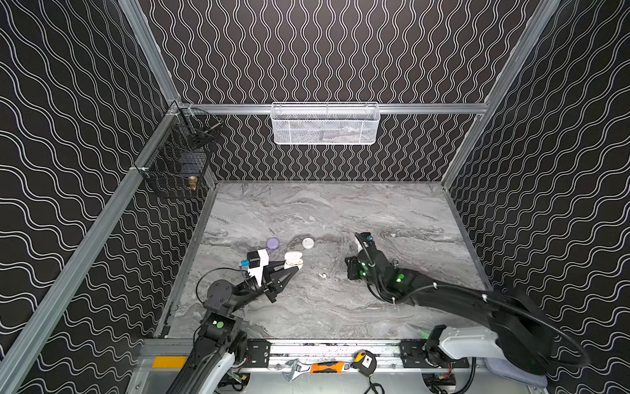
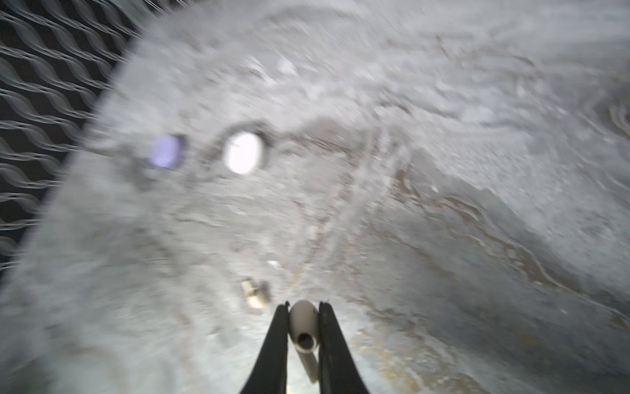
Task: Insert the wireless bluetooth earbuds into the charging case
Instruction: 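Lift the beige earbud and carry it toward the open case, then insert the beige earbud stem-down into the case slot with the right gripper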
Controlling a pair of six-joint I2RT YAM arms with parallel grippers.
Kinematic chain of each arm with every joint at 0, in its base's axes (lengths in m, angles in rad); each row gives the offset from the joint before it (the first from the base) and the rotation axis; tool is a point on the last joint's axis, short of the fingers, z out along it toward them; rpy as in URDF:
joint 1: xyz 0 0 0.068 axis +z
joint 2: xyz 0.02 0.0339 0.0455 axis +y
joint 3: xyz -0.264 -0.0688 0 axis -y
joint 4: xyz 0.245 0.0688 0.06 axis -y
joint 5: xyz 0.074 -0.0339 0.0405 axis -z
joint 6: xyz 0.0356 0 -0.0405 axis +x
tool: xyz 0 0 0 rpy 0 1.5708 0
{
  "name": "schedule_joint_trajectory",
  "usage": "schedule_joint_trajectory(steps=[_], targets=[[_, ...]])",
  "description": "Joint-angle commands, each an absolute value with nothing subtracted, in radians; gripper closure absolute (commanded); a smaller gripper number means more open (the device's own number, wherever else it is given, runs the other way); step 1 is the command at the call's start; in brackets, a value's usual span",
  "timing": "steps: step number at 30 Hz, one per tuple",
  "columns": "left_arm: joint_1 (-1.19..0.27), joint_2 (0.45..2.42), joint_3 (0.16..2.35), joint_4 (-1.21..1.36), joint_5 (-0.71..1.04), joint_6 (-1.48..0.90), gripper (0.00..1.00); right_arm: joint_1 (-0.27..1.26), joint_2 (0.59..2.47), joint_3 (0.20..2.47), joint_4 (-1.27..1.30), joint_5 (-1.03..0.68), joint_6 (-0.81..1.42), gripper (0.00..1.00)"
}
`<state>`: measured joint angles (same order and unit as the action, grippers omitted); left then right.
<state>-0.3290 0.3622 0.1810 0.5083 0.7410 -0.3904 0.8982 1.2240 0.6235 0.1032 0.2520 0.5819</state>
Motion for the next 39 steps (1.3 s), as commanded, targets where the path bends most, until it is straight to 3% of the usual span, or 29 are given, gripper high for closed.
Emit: schedule_joint_trajectory(steps=[1, 11, 16, 17, 18, 24, 39], targets=[[-0.328, 0.364, 0.172, 0.664, 0.789, -0.435, 1.0, 0.93, 1.108, 0.6, 0.264, 0.231, 0.545, 0.94], [-0.327, 0.358, 0.167, 0.805, 0.803, -0.494, 1.0, 1.199, 0.913, 0.551, 0.64, 0.291, 0.393, 0.93], [-0.328, 0.351, 0.164, 0.86, 0.807, -0.522, 1.0, 1.255, 0.983, 0.572, 0.847, 0.191, 0.388, 0.93], [-0.327, 0.348, 0.163, 0.875, 0.81, -0.528, 1.0, 1.263, 0.997, 0.582, 0.873, 0.178, 0.384, 0.85], [-0.328, 0.347, 0.16, 0.889, 0.811, -0.535, 1.0, 1.276, 1.018, 0.595, 0.897, 0.17, 0.381, 0.84], [-0.328, 0.312, 0.147, 0.905, 0.817, -0.547, 1.0, 1.323, 1.094, 0.65, 0.973, 0.124, 0.354, 0.91], [-0.328, 0.374, 0.1, 1.182, 0.876, -0.651, 1.0, 1.36, 1.229, 0.644, 1.164, 0.081, 0.33, 0.87]])
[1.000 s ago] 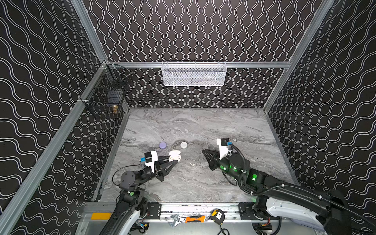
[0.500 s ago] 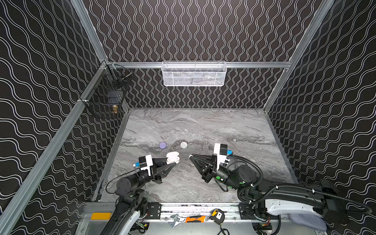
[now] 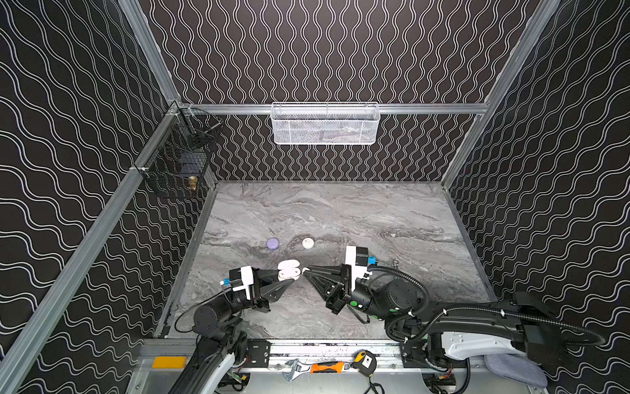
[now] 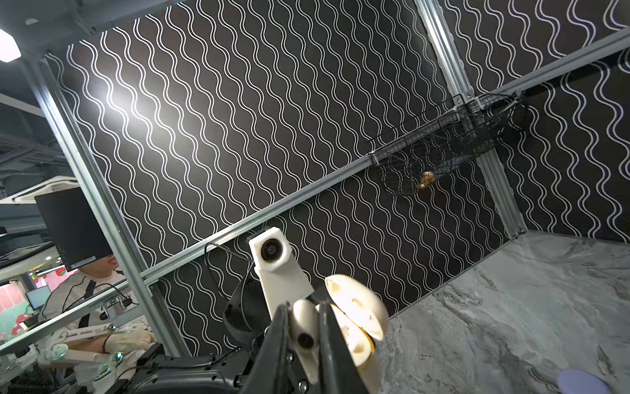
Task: Insert the wireless bluetooth earbuds into the charging case
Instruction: 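Insert the beige earbud stem-down into the case slot with the right gripper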
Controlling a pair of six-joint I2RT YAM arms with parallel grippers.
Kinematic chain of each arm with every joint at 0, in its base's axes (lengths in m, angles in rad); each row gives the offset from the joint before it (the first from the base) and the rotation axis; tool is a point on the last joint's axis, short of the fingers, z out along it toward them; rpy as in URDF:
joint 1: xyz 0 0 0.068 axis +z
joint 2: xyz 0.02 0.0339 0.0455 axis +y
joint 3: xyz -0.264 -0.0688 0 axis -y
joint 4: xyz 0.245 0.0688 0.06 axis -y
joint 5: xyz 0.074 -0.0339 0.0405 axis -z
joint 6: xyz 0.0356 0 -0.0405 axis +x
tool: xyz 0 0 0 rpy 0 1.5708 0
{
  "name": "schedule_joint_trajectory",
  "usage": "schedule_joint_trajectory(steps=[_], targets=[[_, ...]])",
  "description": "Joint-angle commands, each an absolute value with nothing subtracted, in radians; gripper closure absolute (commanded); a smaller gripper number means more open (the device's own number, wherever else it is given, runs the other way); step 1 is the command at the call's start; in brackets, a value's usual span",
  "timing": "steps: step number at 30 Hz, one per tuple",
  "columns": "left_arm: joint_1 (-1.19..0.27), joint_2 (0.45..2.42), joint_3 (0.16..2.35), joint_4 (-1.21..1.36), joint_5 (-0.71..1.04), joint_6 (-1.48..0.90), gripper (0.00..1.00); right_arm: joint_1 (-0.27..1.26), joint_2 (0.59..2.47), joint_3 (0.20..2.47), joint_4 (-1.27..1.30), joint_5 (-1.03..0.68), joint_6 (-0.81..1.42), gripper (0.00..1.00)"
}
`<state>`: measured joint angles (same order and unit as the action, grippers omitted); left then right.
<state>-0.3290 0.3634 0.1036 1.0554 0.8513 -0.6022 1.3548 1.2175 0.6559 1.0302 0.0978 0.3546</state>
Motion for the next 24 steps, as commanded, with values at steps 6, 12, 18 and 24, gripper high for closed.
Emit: schedule_joint_trajectory(steps=[6, 12, 18, 24], targets=[[-0.328, 0.379, 0.101, 1.206, 0.884, -0.663, 1.0, 1.362, 1.28, 0.668, 1.177, 0.114, 0.31, 0.89], [-0.328, 0.341, 0.103, 1.137, 0.874, -0.633, 1.0, 1.361, 1.312, 0.681, 1.214, 0.114, 0.292, 0.89], [-0.328, 0.306, 0.111, 1.082, 0.868, -0.619, 1.0, 1.36, 1.339, 0.683, 1.265, 0.119, 0.28, 0.89], [-0.328, 0.301, 0.11, 1.076, 0.866, -0.62, 1.0, 1.361, 1.379, 0.694, 1.306, 0.11, 0.284, 0.89]])
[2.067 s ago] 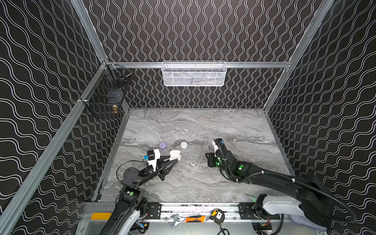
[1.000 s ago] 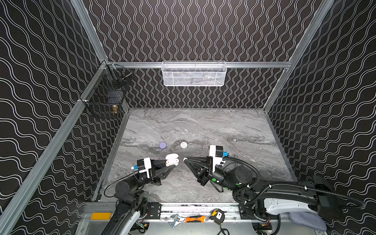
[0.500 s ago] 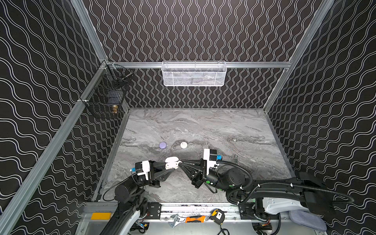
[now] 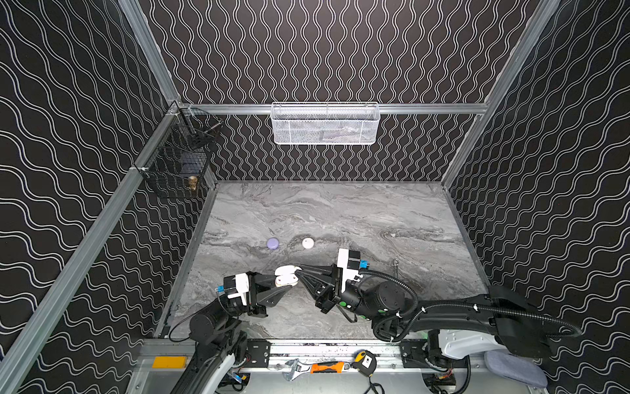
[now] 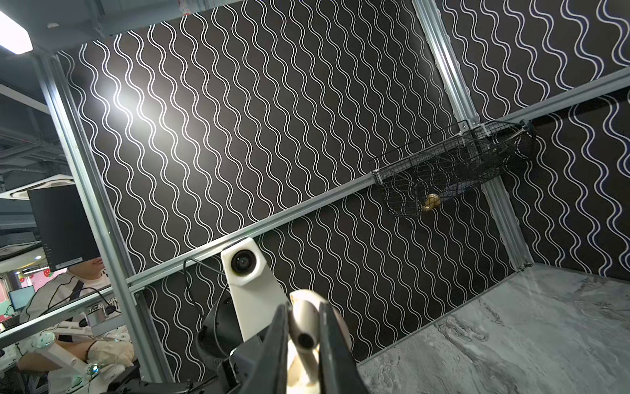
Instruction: Insert the wireless bluetooth earbuds into the charging case
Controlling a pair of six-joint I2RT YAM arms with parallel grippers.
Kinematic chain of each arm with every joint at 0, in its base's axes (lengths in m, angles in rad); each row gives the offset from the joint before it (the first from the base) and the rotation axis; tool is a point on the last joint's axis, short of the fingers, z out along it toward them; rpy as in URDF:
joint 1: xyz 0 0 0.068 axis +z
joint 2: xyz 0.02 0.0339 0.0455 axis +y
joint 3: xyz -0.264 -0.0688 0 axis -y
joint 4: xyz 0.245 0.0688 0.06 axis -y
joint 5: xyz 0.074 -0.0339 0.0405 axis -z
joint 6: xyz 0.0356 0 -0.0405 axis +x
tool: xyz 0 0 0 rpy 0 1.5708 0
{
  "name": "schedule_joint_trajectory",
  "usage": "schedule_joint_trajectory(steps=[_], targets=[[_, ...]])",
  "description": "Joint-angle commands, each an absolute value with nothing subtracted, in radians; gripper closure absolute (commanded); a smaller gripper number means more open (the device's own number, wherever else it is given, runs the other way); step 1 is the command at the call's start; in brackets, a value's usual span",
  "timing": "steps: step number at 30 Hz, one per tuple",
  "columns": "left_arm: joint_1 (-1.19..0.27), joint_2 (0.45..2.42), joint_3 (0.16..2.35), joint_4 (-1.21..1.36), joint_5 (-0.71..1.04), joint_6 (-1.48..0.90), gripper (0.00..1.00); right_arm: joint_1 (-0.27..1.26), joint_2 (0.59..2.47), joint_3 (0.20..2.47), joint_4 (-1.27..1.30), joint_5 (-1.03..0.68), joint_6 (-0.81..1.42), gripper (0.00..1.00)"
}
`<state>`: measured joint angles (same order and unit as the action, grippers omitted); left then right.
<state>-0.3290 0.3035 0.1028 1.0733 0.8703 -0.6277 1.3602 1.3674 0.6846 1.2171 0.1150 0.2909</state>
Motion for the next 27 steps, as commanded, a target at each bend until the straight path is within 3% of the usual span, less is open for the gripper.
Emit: schedule_joint_trajectory(steps=[1, 27], targets=[[-0.328, 0.301, 0.109, 1.078, 0.865, -0.62, 1.0, 1.362, 1.38, 0.696, 1.308, 0.106, 0.282, 0.89], [-0.328, 0.207, 0.127, 0.966, 0.844, -0.605, 1.0, 1.362, 1.455, 0.658, 1.451, 0.112, 0.31, 0.94]])
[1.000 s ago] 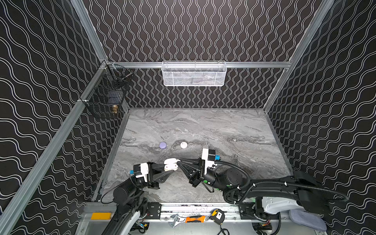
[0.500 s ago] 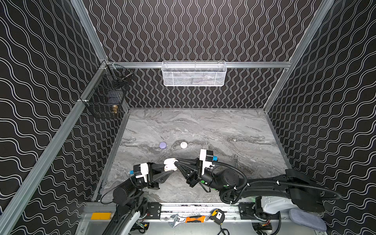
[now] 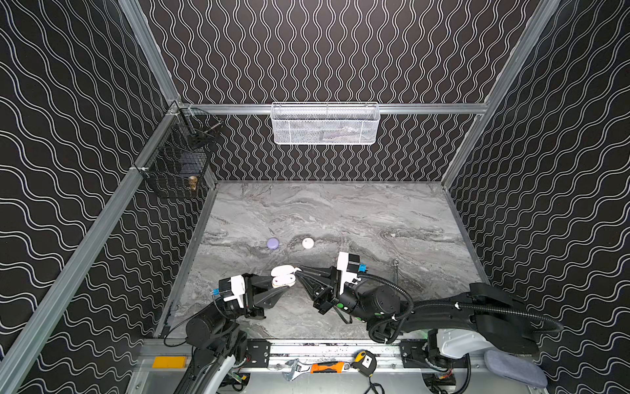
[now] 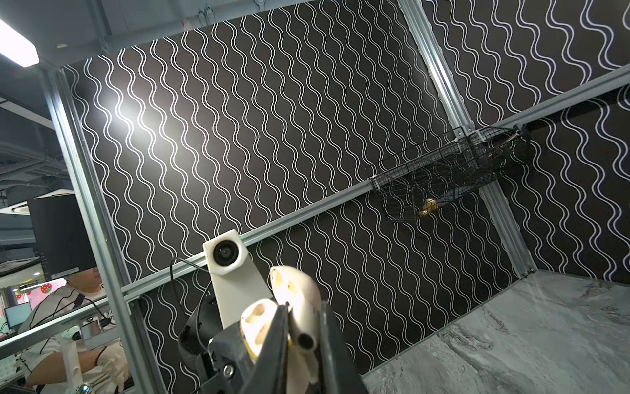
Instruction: Insert the wireless bluetooth earbuds into the charging case
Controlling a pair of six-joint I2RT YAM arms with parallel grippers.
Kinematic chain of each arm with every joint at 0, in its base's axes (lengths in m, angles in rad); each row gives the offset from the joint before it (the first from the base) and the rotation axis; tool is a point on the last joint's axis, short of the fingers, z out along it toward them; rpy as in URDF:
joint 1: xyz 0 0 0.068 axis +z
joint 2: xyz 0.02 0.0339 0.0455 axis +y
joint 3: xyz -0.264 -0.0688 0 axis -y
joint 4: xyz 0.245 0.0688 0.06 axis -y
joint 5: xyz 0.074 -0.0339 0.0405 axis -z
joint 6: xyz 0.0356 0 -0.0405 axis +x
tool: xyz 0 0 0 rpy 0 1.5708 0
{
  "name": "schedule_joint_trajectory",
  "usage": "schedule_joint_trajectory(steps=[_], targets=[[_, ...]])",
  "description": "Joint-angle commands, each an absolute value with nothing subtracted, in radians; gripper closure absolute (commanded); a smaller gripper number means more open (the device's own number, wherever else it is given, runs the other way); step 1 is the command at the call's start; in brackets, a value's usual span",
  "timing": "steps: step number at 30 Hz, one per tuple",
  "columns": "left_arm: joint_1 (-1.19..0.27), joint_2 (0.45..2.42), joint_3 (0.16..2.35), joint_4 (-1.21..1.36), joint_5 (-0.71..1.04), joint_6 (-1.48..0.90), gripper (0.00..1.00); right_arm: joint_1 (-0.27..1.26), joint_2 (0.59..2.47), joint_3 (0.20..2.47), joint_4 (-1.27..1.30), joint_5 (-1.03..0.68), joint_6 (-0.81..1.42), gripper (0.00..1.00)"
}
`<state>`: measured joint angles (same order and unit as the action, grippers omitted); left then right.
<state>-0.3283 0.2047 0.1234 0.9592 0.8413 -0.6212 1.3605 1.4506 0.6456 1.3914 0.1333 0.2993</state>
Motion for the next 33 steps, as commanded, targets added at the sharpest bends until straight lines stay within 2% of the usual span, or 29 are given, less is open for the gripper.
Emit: schedule_joint_trajectory(steps=[1, 10, 18, 33], targets=[[-0.328, 0.209, 0.127, 0.964, 0.844, -0.603, 1.0, 1.363, 1.452, 0.665, 1.441, 0.108, 0.305, 0.94], [-0.328, 0.203, 0.126, 0.951, 0.843, -0.589, 1.0, 1.364, 1.418, 0.692, 1.415, 0.099, 0.281, 0.96], [-0.328, 0.203, 0.126, 0.965, 0.845, -0.595, 1.0, 1.364, 1.497, 0.716, 1.46, 0.106, 0.321, 0.99], [-0.328, 0.126, 0.14, 0.879, 0.821, -0.575, 1.0, 1.366, 1.503, 0.624, 1.568, 0.165, 0.355, 1.0]])
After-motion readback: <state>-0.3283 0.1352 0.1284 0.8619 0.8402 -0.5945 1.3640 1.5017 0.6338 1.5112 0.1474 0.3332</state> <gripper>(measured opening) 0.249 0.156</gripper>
